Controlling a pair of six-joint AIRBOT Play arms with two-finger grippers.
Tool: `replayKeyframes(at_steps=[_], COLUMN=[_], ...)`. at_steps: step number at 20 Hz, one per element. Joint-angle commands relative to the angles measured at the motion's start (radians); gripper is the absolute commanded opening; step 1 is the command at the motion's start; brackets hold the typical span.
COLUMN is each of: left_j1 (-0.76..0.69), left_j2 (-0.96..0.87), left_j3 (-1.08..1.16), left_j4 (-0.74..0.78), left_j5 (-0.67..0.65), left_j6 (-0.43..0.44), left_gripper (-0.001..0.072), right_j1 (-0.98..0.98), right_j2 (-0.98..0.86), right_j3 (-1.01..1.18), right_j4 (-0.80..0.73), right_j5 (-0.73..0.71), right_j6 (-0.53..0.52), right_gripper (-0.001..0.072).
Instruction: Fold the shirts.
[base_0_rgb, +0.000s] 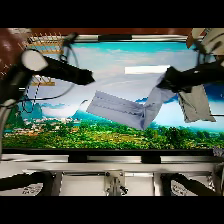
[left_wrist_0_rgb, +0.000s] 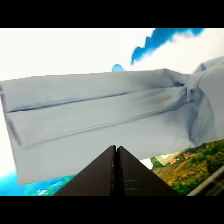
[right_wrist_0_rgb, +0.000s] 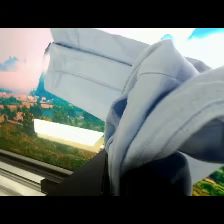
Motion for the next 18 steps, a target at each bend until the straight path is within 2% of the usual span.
replayKeyframes(at_steps=[1, 5, 10, 12, 13, 14, 15, 18], left_j1=[0.160, 0.305, 0.377, 0.378, 0.378, 0.378, 0.378, 0.378], left_j2=[0.208, 0.371, 0.459, 0.457, 0.452, 0.448, 0.444, 0.435], left_j3=[0.000, 0.000, 0.000, 0.000, 0.000, 0.000, 0.000, 0.000], left_j4=[0.080, 0.080, 0.080, 0.080, 0.080, 0.080, 0.080, 0.080], left_j5=[-0.062, -0.092, -0.166, -0.174, -0.174, -0.174, -0.175, -0.180], left_j6=[-0.005, -0.005, -0.004, -0.004, -0.004, -0.004, -0.005, -0.004], left_gripper=[0.0034, 0.0034, 0.0034, 0.0034, 0.0034, 0.0034, 0.0034, 0.0034], right_j1=[0.197, 0.366, 0.450, 0.472, 0.483, 0.491, 0.491, 0.458], right_j2=[-0.127, -0.273, -0.418, -0.459, -0.480, -0.495, -0.505, -0.480], right_j3=[0.001, 0.001, 0.001, 0.001, 0.001, 0.001, 0.001, 0.001], right_j4=[-0.002, 0.012, 0.262, 0.309, 0.332, 0.362, 0.399, 0.384], right_j5=[-0.159, -0.321, -0.504, -0.535, -0.539, -0.539, -0.535, -0.471], right_j6=[0.009, 0.027, -0.007, -0.006, -0.004, -0.010, -0.046, -0.078], right_gripper=[0.0080, 0.0080, 0.0080, 0.0082, 0.0172, 0.0421, 0.0556, 0.0557])
